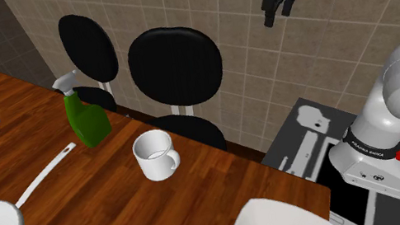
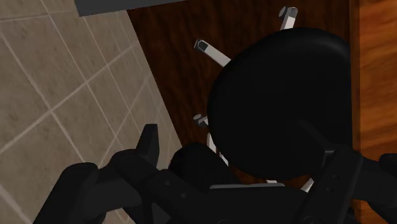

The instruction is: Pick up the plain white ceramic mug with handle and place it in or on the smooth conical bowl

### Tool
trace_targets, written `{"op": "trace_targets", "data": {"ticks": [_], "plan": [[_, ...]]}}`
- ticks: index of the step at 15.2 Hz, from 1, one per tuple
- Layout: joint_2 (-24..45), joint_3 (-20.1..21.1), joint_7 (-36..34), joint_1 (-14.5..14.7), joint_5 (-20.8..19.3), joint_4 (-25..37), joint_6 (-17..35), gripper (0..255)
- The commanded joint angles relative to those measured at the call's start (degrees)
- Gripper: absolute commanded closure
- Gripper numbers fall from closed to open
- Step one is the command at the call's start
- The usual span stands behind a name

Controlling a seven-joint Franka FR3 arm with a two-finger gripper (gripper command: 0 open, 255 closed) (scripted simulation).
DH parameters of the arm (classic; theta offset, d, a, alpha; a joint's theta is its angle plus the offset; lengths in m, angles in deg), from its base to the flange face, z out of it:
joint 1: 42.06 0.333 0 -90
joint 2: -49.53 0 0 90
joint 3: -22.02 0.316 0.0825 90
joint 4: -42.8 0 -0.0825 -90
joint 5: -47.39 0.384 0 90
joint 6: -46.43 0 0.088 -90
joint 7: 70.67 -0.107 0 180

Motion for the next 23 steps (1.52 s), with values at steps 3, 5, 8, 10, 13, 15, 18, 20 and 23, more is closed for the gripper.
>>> {"op": "trace_targets", "data": {"ticks": [3,5,8,10,13,15,18,20,23], "plan": [[1.43,2.00,-1.98,1.02,1.28,-0.83,2.38,0],[3.15,4.02,-3.93,2.00,2.48,-1.39,4.81,0],[6.24,7.05,-6.83,3.39,4.08,-1.73,8.51,0],[8.63,9.08,-8.76,4.24,4.97,-1.62,10.98,0],[12.66,12.10,-11.70,5.37,5.94,-0.92,14.63,0],[15.61,14.12,-13.69,5.98,6.31,-0.12,17.00,0],[20.41,17.12,-16.84,6.74,6.33,1.60,20.38,0],[23.84,19.09,-19.06,7.12,5.92,3.08,22.48,0],[29.29,21.96,-22.67,7.58,4.57,5.79,25.34,0]]}}
